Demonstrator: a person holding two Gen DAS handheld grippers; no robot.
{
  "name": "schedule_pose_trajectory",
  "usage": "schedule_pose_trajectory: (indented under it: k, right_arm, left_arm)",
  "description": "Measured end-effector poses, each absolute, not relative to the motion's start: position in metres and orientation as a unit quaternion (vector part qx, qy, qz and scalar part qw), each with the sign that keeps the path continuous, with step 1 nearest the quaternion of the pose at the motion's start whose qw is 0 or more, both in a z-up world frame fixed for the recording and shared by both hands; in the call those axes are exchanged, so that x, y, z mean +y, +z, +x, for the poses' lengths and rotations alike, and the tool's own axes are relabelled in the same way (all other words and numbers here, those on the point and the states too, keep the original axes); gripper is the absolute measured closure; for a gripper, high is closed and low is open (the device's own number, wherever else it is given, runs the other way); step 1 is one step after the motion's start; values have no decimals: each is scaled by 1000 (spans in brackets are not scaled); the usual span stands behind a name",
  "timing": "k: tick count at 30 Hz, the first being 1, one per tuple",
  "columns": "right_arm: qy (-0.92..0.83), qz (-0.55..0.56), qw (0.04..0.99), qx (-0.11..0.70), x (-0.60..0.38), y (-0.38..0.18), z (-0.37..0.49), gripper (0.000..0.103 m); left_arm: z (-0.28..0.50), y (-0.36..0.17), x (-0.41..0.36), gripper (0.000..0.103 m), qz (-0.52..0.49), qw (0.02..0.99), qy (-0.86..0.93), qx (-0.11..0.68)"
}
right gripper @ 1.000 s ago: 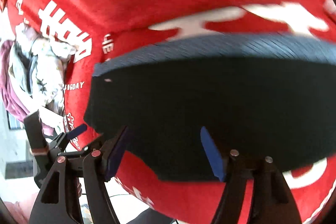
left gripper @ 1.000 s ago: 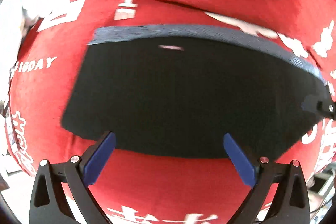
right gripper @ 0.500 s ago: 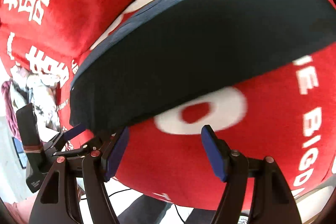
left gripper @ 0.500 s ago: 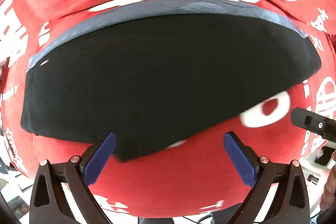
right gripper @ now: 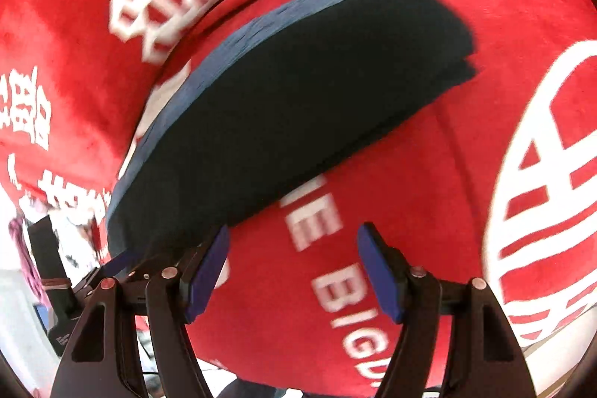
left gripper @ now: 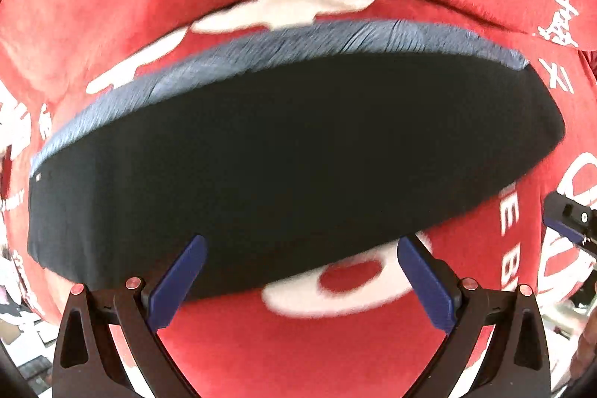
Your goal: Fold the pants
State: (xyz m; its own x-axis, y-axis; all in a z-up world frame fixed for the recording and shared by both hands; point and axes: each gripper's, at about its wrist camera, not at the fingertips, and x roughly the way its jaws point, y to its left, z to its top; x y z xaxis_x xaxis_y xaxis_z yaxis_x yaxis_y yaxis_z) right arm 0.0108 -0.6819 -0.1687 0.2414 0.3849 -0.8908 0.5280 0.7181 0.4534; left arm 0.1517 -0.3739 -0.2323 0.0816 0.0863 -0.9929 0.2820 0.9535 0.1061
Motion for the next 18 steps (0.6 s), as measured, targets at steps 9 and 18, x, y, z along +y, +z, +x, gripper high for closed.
schedule_pose_trajectory:
  k: [9, 18]
  right_arm:
    - [-107, 458, 686, 555, -738, -190, 6, 29]
    - [-132, 492, 678, 529, -752, -201, 9, 92]
  left_arm:
    - [170, -256, -385, 0, 136, 728, -45, 670]
    - [182, -256, -384, 0, 151, 722, -51, 674]
